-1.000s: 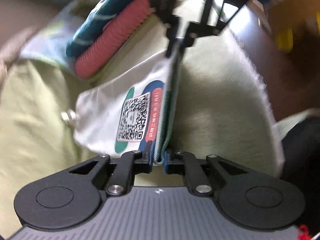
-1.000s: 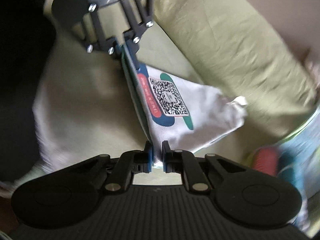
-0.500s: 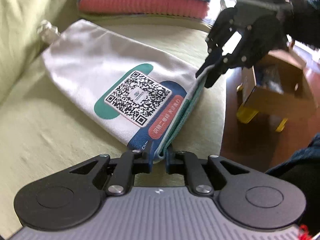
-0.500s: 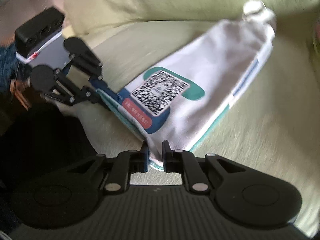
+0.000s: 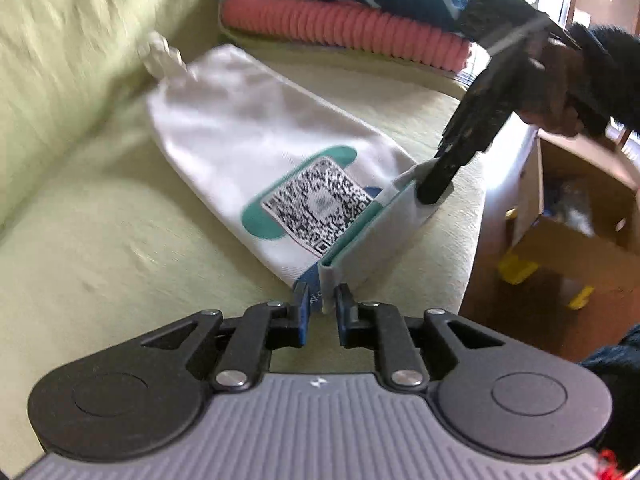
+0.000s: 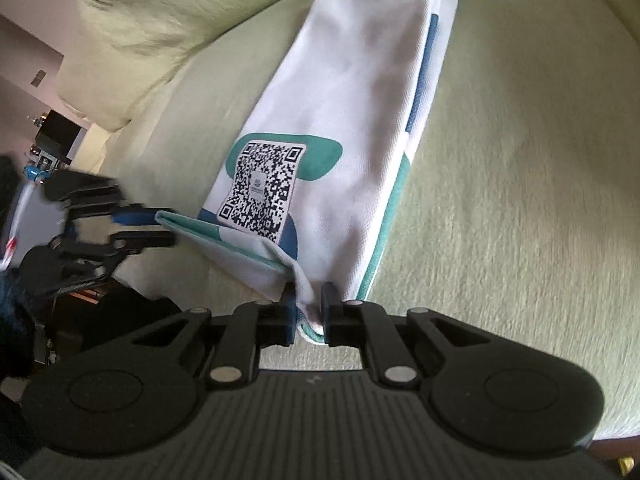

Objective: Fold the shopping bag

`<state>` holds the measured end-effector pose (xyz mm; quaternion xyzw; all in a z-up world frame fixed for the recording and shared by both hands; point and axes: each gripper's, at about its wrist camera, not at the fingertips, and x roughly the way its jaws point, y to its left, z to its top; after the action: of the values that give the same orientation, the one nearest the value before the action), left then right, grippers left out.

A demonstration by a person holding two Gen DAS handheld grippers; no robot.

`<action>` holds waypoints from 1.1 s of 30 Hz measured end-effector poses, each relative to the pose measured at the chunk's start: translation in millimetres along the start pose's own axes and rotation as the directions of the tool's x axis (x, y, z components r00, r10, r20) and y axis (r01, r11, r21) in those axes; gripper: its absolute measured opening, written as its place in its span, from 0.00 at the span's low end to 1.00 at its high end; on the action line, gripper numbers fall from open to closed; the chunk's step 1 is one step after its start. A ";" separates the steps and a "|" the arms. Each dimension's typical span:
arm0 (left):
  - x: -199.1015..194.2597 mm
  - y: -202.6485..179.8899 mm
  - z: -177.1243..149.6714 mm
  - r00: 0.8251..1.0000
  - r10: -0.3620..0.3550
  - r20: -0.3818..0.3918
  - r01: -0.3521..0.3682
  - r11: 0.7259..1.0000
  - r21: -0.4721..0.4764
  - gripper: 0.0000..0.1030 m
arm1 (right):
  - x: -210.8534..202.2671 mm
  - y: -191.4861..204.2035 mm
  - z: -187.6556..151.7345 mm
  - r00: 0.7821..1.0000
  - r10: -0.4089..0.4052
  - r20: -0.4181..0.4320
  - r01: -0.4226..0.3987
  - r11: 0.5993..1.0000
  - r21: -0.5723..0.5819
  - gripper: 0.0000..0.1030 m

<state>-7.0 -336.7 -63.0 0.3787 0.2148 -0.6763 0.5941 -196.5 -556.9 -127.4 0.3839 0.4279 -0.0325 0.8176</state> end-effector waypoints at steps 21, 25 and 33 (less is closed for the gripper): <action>43.3 -42.1 3.5 0.988 0.150 0.024 -0.151 0.967 0.206 0.02 | -4.7 5.8 -7.1 0.996 -0.082 0.039 0.079 0.995 0.068 0.07; 46.4 -47.7 2.1 0.983 0.179 0.030 -0.181 0.962 0.202 0.00 | -14.0 40.7 -30.8 0.948 -0.222 0.228 0.236 0.971 -0.034 0.18; 48.7 -44.2 5.2 0.985 0.169 0.027 -0.172 0.970 0.175 0.00 | 2.4 141.8 -118.6 0.631 -0.438 0.640 0.732 0.609 -0.305 0.05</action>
<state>-51.5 -362.9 -104.2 0.4429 0.1172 -0.6414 0.6154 -220.9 -378.8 -84.3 -0.0552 0.2936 -0.2866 0.9103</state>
